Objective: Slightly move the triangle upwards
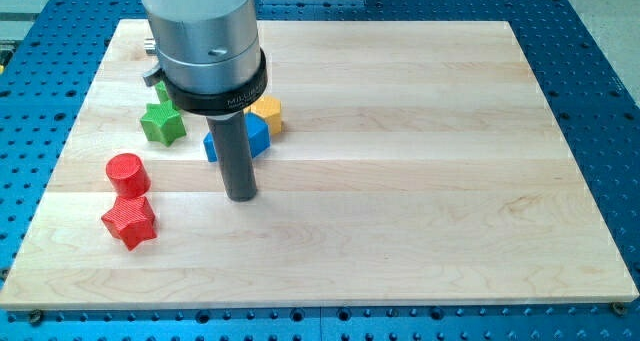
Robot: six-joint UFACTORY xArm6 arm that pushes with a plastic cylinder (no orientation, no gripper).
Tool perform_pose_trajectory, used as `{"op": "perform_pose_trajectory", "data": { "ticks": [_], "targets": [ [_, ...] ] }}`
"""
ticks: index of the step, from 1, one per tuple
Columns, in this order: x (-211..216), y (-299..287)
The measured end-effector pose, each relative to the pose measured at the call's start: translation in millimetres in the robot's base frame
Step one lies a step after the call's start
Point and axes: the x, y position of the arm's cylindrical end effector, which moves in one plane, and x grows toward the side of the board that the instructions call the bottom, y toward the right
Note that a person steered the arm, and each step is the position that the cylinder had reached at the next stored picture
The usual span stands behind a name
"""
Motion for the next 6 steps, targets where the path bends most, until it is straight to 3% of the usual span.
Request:
{"op": "perform_pose_trajectory", "data": {
  "ticks": [4,5,6],
  "targets": [
    [-26.1,15.7],
    [-17.2,20.3],
    [26.4,-17.4]
  ]
}}
